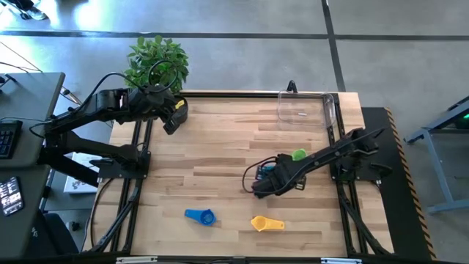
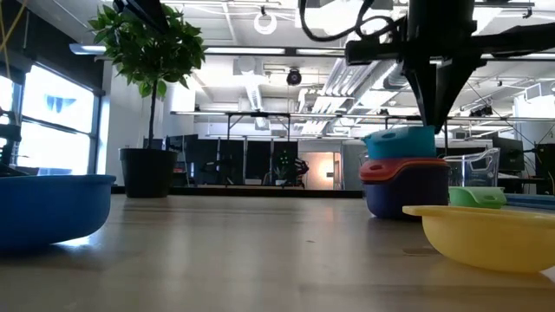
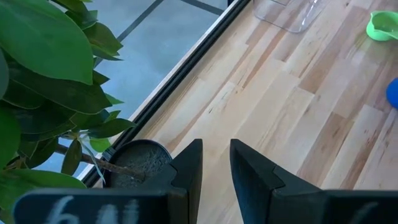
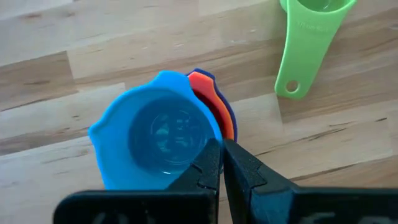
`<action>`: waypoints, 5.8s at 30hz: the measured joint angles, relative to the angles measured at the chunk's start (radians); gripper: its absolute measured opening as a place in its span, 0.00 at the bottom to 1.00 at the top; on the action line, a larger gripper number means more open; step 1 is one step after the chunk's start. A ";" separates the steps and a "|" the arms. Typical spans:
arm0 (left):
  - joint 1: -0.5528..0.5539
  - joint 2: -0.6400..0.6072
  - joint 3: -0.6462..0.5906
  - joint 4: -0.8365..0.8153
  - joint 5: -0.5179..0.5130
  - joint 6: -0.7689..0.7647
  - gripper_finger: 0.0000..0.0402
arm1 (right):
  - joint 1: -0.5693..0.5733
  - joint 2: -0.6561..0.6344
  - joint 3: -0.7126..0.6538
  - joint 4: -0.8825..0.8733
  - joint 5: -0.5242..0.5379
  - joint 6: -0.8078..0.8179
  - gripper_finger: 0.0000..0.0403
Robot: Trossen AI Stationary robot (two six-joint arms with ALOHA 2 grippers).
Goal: Nest measuring cups in basket
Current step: Stack the light blue measuring cup on top of the red measuring cup, then stack the green measuring cup on top of the light blue measuring cup
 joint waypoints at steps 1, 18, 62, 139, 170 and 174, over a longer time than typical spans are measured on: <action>0.000 0.000 0.000 0.000 0.004 0.000 0.18 | -0.004 0.004 0.000 0.002 -0.009 0.000 0.00; 0.000 0.000 0.000 -0.001 0.015 0.026 0.18 | -0.006 0.021 0.000 0.017 -0.049 -0.008 0.14; 0.000 0.000 0.000 0.000 0.016 0.052 0.18 | 0.067 0.146 0.052 0.235 -0.184 -0.006 0.26; 0.000 0.000 0.000 0.169 -0.004 0.127 0.18 | -0.490 -0.307 -0.549 0.313 -0.136 -0.804 0.26; 0.000 0.000 0.000 0.168 -0.044 0.130 0.18 | -0.428 -0.277 -0.498 0.331 -0.270 -0.703 0.01; 0.000 0.000 0.000 0.168 -0.044 0.130 0.18 | -0.388 -0.278 -0.407 0.272 -0.246 -0.638 0.01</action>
